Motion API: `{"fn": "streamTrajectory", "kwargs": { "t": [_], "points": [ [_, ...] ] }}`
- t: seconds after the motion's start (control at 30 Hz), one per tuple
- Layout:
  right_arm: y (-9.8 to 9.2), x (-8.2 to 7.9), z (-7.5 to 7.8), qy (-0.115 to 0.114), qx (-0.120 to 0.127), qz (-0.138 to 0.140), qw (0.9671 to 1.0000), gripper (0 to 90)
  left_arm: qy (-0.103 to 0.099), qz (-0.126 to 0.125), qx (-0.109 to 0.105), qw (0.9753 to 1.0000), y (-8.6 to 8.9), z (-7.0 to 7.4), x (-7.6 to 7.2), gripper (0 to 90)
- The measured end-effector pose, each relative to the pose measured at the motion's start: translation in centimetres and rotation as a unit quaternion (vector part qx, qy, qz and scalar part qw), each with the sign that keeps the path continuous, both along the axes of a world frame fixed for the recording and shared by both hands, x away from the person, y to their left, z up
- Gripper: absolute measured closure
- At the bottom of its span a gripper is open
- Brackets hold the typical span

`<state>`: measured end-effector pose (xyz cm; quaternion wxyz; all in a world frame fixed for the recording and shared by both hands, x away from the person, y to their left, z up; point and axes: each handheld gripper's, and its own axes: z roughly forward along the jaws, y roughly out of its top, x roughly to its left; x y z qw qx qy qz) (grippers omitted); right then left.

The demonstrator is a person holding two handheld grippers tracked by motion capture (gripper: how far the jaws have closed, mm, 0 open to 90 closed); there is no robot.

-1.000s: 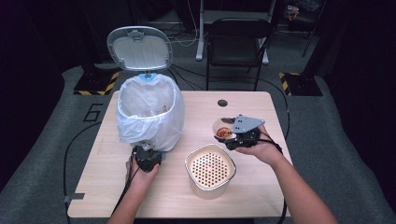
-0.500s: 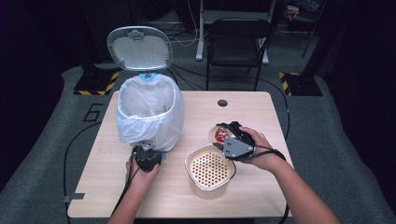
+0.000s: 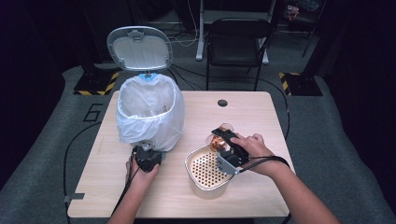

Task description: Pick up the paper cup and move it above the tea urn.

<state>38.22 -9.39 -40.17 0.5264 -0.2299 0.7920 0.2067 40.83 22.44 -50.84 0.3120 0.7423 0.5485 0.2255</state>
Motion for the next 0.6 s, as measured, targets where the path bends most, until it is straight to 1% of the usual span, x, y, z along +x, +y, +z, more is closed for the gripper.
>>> {"fn": "streamTrajectory", "kwargs": {
  "t": [0.03, 0.07, 0.1, 0.13, 0.2, 0.23, 0.27, 0.3, 0.33, 0.37, 0.4, 0.43, 0.47, 0.5, 0.53, 0.57, 0.6],
  "points": [
    [0.1, -0.1, -0.1, -0.006, -0.013, 0.002, 0.9999, 33.4, -0.002, 0.002, -0.002, 1.0, 0.0, 0.0, 0.0, 59.0],
    [0.3, -0.3, -0.3, -0.028, -0.032, 0.006, 0.9991, 33.4, -0.003, 0.026, -0.029, 0.9993, -0.5, -0.2, -0.1, 59.0],
    [0.3, -0.3, -0.3, -0.028, -0.032, 0.006, 0.9991, 33.4, -0.001, 0.023, -0.031, 0.9992, -0.5, -0.2, -0.1, 59.0],
    [0.3, -0.4, -0.5, -0.037, -0.038, 0.008, 0.9986, 33.4, 0.0, 0.014, -0.016, 0.9998, -0.3, -0.1, -0.1, 59.0],
    [0.5, -0.7, -0.8, -0.069, -0.057, 0.012, 0.9959, 33.4, 0.0, 0.008, -0.012, 0.9999, -0.2, -0.1, 0.0, 59.0],
    [0.6, -0.9, -0.9, -0.088, -0.065, 0.016, 0.9938, 33.4, -0.001, 0.009, -0.012, 0.9999, -0.2, -0.1, 0.0, 58.9],
    [0.7, -1.1, -1.1, -0.114, -0.085, 0.02, 0.9896, 33.4, 0.002, 0.006, -0.008, 1.0, -0.1, -0.1, -0.1, 59.0],
    [0.7, -1.1, -1.1, -0.114, -0.085, 0.02, 0.9896, 33.4, 0.002, 0.006, -0.008, 1.0, -0.1, -0.1, -0.1, 58.9],
    [0.8, -1.2, -1.3, -0.127, -0.094, 0.019, 0.9873, 33.4, 0.002, 0.006, -0.008, 1.0, -0.1, -0.1, -0.1, 58.9],
    [0.8, -1.3, -1.3, -0.148, -0.105, 0.026, 0.983, 33.4, 0.002, 0.006, -0.007, 1.0, -0.1, -0.1, -0.1, 59.0],
    [0.9, -1.5, -1.4, -0.161, -0.112, 0.029, 0.9802, 33.4, 0.002, 0.006, -0.008, 1.0, -0.1, -0.1, -0.1, 58.9],
    [1.0, -1.8, -1.5, -0.196, -0.122, 0.036, 0.9723, 33.4, 0.002, 0.007, -0.008, 0.9999, -0.1, -0.1, -0.1, 58.9],
    [1.1, -1.9, -1.5, -0.208, -0.128, 0.04, 0.9688, 33.4, 0.001, 0.006, -0.008, 1.0, -0.1, -0.1, -0.1, 58.9],
    [1.1, -2.0, -1.7, -0.224, -0.138, 0.05, 0.9635, 33.4, 0.002, 0.006, -0.008, 1.0, -0.1, -0.1, -0.1, 59.0],
    [1.1, -2.0, -1.7, -0.224, -0.138, 0.05, 0.9635, 33.4, 0.002, 0.006, -0.008, 1.0, -0.1, -0.1, -0.1, 59.0],
    [1.1, -2.3, -1.9, -0.222, -0.153, 0.051, 0.9616, 33.4, 0.002, 0.007, -0.008, 0.9999, -0.1, -0.1, -0.1, 59.0],
    [1.1, -2.4, -2.1, -0.23, -0.151, 0.055, 0.9598, 33.4, 0.002, 0.007, -0.008, 0.9999, -0.1, -0.1, -0.1, 58.9]
  ]
}}
